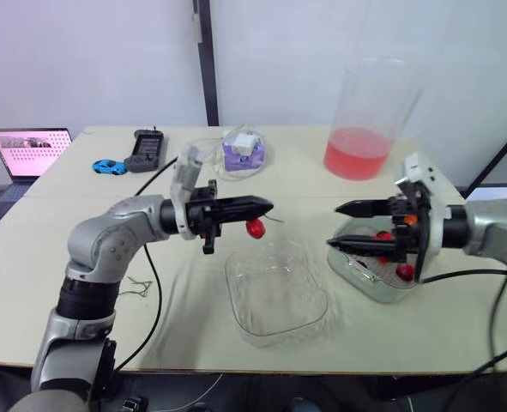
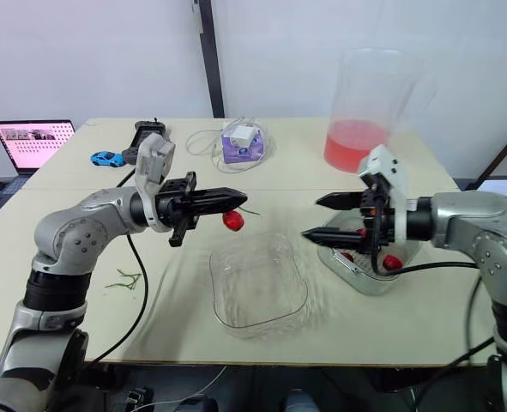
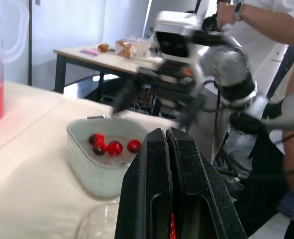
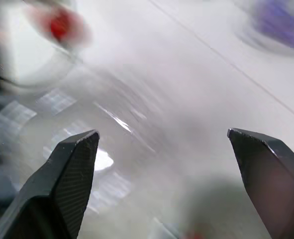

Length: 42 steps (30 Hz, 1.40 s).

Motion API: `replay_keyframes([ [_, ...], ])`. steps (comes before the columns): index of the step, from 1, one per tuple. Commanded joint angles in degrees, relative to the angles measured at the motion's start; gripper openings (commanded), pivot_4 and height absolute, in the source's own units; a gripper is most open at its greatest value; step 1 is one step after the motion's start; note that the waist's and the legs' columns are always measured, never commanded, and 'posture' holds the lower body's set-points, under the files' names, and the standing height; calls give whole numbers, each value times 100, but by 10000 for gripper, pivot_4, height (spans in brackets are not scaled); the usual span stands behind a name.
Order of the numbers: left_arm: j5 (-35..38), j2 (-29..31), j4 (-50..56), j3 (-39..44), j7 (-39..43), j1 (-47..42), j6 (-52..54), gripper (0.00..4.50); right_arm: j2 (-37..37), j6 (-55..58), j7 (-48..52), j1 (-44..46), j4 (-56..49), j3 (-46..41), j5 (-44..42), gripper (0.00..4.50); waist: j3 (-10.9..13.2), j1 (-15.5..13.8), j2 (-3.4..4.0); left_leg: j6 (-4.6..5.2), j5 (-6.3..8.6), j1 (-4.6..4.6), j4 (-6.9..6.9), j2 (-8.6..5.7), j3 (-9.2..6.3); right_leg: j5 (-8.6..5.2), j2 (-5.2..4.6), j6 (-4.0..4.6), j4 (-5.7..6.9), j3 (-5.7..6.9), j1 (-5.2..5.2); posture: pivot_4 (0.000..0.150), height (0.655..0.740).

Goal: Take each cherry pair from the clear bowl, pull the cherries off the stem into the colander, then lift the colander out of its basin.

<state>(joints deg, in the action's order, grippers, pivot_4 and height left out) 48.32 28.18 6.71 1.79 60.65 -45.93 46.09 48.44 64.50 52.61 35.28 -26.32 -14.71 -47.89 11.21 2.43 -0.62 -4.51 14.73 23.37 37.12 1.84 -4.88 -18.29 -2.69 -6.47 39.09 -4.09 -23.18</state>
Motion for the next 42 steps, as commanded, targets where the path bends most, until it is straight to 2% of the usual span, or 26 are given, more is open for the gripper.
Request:
replay_keyframes([
  [1,150,-175,222,48,-225,-153,37,0,-724,276,-1139,251,-608,217,-320,44183,0,-1,0,0,0,0,1,-1,0,0,-2,0,0,0,0,1500,7332],
  [8,154,-201,230,-1,-204,-219,83,0,-1558,58,-1954,400,-727,956,-148,44183,0,6,1,-1,-1,1,-2,-1,0,0,0,0,1,0,-4,1500,7332],
  [16,185,-229,298,3,-279,-235,136,0,-1761,-180,-2105,598,-543,1222,-164,44183,0,10,1,-1,-1,0,-3,0,-1,0,0,0,1,0,-4,1500,7332],
  [19,182,-219,311,0,-298,-246,139,0,-1770,-235,-2089,620,-461,1254,-199,35494,0,11,1,-1,-1,0,-3,0,0,0,0,0,1,0,-4,1500,7332],
  [23,191,-196,316,-5,-312,-267,158,0,-1732,-285,-2048,630,-406,1283,-220,15921,0,11,1,-1,0,0,-2,0,0,0,0,0,1,0,-4,1500,7332],
  [24,189,-188,307,-3,-308,-271,160,0,-1703,-281,-2025,630,-402,1296,-219,12229,0,11,1,0,0,0,-3,0,0,0,0,0,1,0,-4,1500,7332],
  [35,150,-213,253,-15,-290,-303,143,0,-1593,-321,-1941,636,-336,1347,-192,12229,0,10,1,0,0,0,-3,0,-1,0,1,0,1,0,-5,1500,7332],
  [37,147,-214,249,-14,-286,-301,136,0,-1593,-311,-1944,635,-332,1339,-224,7512,0,10,1,0,0,0,-3,0,-1,0,1,0,1,0,-5,1500,7332],
  [39,152,-212,253,-5,-291,-291,137,0,-1581,-297,-1940,628,-355,1345,-243,4836,0,11,1,0,0,0,-3,0,-1,0,1,0,1,0,-5,1500,7332],
  [42,160,-191,254,17,-287,-283,142,0,-1575,-277,-1942,617,-377,1346,-266,4836,0,10,1,0,0,0,-3,0,-1,0,1,0,1,0,-5,1500,7332],
])
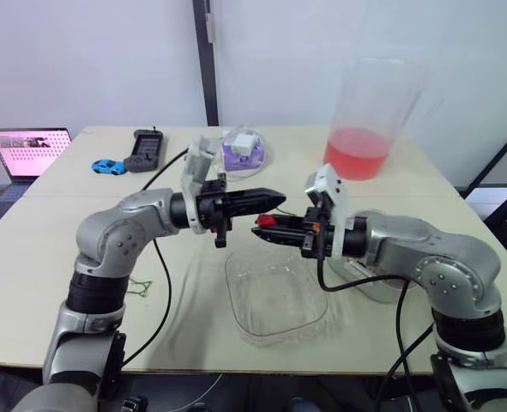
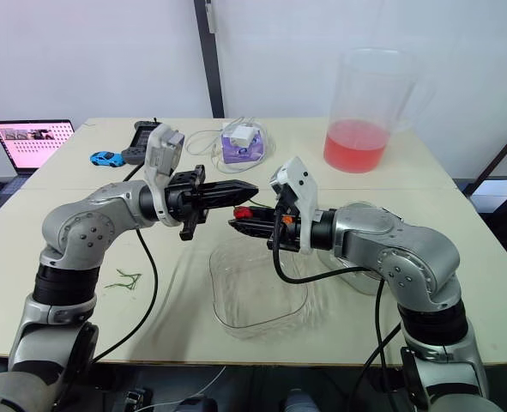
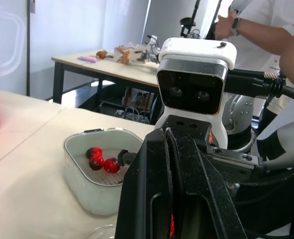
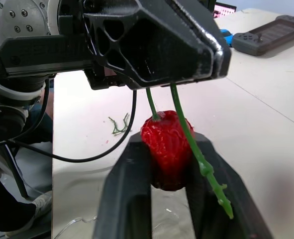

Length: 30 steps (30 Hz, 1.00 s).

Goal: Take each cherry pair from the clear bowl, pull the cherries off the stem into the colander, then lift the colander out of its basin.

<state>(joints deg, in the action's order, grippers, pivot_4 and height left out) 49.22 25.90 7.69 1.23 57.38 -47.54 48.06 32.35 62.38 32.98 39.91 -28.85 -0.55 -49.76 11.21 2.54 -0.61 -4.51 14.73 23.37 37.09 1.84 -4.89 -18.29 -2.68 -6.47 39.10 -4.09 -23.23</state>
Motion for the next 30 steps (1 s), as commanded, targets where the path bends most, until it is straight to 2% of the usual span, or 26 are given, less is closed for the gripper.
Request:
replay_keyframes([
  [1,73,44,160,79,42,-119,-54,0,51,-55,29,146,-136,-64,-80,4836,0,0,0,0,0,0,0,0,0,0,0,0,0,0,0,1500,7332],
  [9,45,63,143,89,58,-128,-90,0,339,-44,163,-90,-136,-116,-29,4836,0,-3,0,0,0,0,0,0,0,0,0,0,0,0,0,1500,7332],
  [13,4,84,95,93,89,-151,-144,0,803,-223,430,-704,-173,-139,153,4836,0,-19,0,0,0,1,0,-1,0,0,-1,0,-2,0,0,1500,7332],
  [23,-15,49,73,81,88,-126,-237,0,1386,-235,613,-1221,-384,-807,-170,4836,1,-6,0,1,1,0,0,-1,2,0,0,0,-2,-1,1,1500,7332],
  [26,-14,68,89,97,88,-84,-240,0,1812,-155,801,-1236,-429,-1083,-284,4836,1,-14,1,1,1,0,0,-1,1,0,0,0,-3,-1,1,1500,7332],
  [30,-6,116,113,136,91,42,-241,0,3303,-510,1668,-1311,55,-1218,382,4836,4,-21,4,2,1,1,-1,-1,4,0,-1,0,-6,-1,2,1500,7332],
])
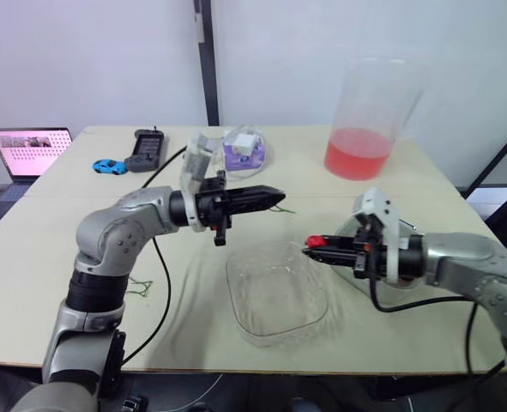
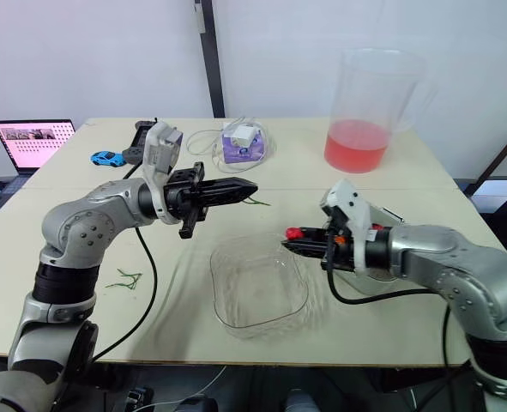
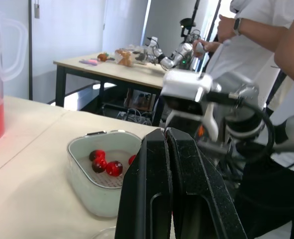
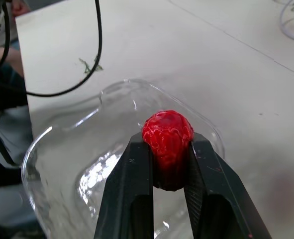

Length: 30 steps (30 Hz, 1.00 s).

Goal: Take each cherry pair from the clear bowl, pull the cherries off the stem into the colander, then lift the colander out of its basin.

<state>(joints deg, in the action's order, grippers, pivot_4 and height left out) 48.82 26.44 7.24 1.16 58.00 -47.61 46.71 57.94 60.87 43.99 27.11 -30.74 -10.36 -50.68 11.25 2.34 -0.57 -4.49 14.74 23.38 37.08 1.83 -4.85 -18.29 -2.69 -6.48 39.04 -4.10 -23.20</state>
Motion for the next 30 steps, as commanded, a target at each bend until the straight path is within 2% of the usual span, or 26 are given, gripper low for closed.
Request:
replay_keyframes([
  [1,36,77,175,151,26,94,-108,0,1145,-639,838,-141,429,-146,804,4836,1,-6,2,1,1,0,1,0,0,0,0,0,-1,0,0,1500,7332],
  [4,45,96,222,161,1,196,-113,0,1861,-1412,1434,-341,984,115,1519,4836,0,3,-3,3,2,-1,1,0,4,-1,-1,-1,-5,-1,1,1500,7332],
  [6,44,117,306,170,-26,325,-122,0,2164,-2294,1855,-282,1616,613,2287,4836,1,27,-1,3,2,-3,0,1,4,0,1,-1,-4,-3,1,1500,7332],
  [13,29,160,516,190,-167,561,-124,0,1778,-3441,2601,481,2907,1751,3537,4836,2,20,2,-1,0,-5,0,2,8,0,0,-1,-3,-7,-1,1500,7332],
  [14,37,173,554,196,-189,595,-116,0,1717,-3525,2667,555,3047,1822,3655,13683,2,18,2,-2,-1,-4,1,2,8,0,0,-1,-3,-7,-1,1500,7332],
  [16,53,196,612,210,-231,647,-104,0,1619,-3649,2779,674,3253,1889,3818,22091,2,15,2,-3,-2,-4,1,1,9,0,-1,-1,-3,-8,-1,1500,7332],
  [20,91,253,668,231,-282,704,-90,0,1548,-3668,3022,883,3414,1833,3930,42230,3,12,3,-5,-3,-3,1,1,8,0,-2,-1,-3,-7,-1,1500,7332],
  [21,99,265,673,235,-290,710,-89,0,1563,-3637,3083,933,3428,1778,3908,44711,3,12,3,-5,-3,-3,1,1,8,0,-2,-1,-3,-7,-1,1500,7332],
  [25,124,309,676,235,-302,729,-94,0,1553,-3299,3257,1092,3432,1517,3675,44711,3,14,3,-5,-2,-4,1,1,8,0,-1,-1,-2,-7,-1,1500,7332],
  [30,136,469,671,273,-274,792,-45,0,1353,-1271,3496,1660,3219,344,1905,44711,5,12,6,-3,-1,-4,0,1,6,0,-1,0,0,-7,-1,1500,7332],
])
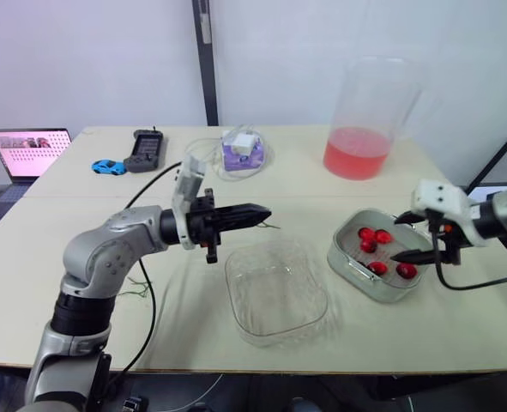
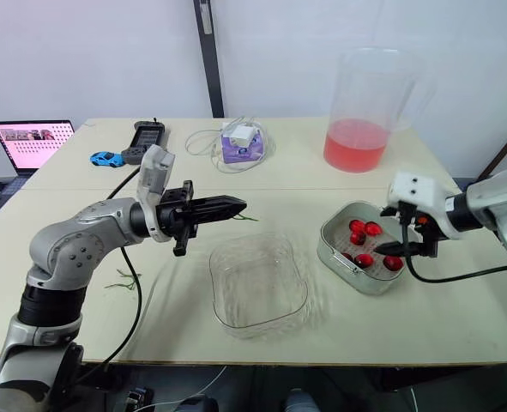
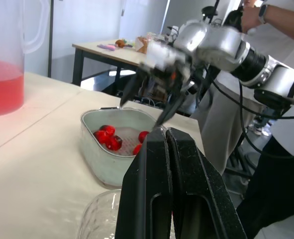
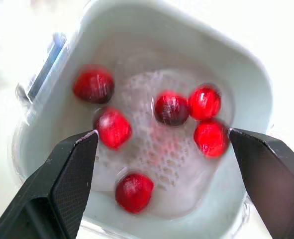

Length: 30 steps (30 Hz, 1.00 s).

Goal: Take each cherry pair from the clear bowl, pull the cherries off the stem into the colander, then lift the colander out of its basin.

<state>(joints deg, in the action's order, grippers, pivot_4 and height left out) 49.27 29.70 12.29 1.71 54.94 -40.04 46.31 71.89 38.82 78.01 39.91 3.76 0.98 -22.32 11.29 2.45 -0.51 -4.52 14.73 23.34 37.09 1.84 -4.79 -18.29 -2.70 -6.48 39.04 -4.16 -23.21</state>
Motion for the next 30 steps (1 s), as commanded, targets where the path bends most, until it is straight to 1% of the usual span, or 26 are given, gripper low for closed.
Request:
replay_keyframes([
  [1,87,218,168,244,38,73,14,0,-150,1306,23,553,-313,-1022,-1308,44711,0,7,0,1,0,0,0,0,0,0,0,0,0,0,0,1500,7332],
  [3,77,409,195,315,44,188,54,0,-315,2035,-10,863,-702,-1372,-2149,44711,0,13,1,3,1,-2,-1,0,0,0,1,0,0,-1,0,1500,7332],
  [6,97,623,271,508,-80,424,95,0,-807,2880,-454,1495,-1132,-1656,-3204,44711,0,10,2,4,2,-3,-2,2,-3,0,4,1,3,0,0,1500,7332],
  [9,91,877,435,826,-235,886,134,0,-1176,3145,-842,1835,-1406,-1674,-3695,44711,0,-2,1,3,2,2,0,1,-4,0,1,1,1,4,1,1500,7332],
  [12,124,1183,597,1385,-373,1665,136,0,-1377,3082,-1048,1909,-1594,-1541,-3778,44711,0,-1,1,6,4,3,-3,2,-3,0,0,0,-2,3,-1,1500,7332],
  [15,43,1361,505,1929,-383,2494,12,0,-1379,2972,-1047,1761,-1709,-1390,-3735,44711,0,-2,1,6,4,3,-2,2,-3,0,-1,0,0,3,-4,1500,7332],
  [18,-156,1480,506,2282,-301,3217,-257,0,-1324,2752,-966,1588,-1736,-1211,-3549,44711,0,-4,0,7,4,3,-2,2,-2,0,-2,0,0,4,-3,1500,7332],
  [20,-210,1521,458,2409,-247,3531,-374,0,-1288,2660,-931,1521,-1757,-1121,-3489,44711,0,-12,0,7,4,3,-2,1,-2,0,-3,1,0,3,-3,1500,7332],
  [22,-516,1675,273,2349,-124,3941,-509,0,-1236,2600,-893,1462,-1824,-1014,-3425,44711,0,-16,0,7,4,3,-3,1,-1,0,-3,1,0,4,-3,1500,7332],
  [24,-1069,1940,-17,2049,-162,4274,-632,0,-1171,2533,-874,1337,-1938,-918,-3341,44711,0,-7,0,7,5,2,-5,2,0,-1,-2,1,-1,3,-4,1500,7332],
  [29,-1300,2119,-526,1981,-81,4352,-656,0,-1095,2464,-957,1027,-2167,-890,-3295,44711,-2,-7,-1,8,6,1,-6,3,0,-1,-1,2,0,4,-5,1500,7332],
  [30,-1343,2163,-600,1976,-27,4355,-685,2885,-1088,2461,-974,985,-2201,-901,-3296,44978,-1,-5,-1,9,6,2,-7,3,0,-1,-1,2,-1,3,-6,1500,7332],
])
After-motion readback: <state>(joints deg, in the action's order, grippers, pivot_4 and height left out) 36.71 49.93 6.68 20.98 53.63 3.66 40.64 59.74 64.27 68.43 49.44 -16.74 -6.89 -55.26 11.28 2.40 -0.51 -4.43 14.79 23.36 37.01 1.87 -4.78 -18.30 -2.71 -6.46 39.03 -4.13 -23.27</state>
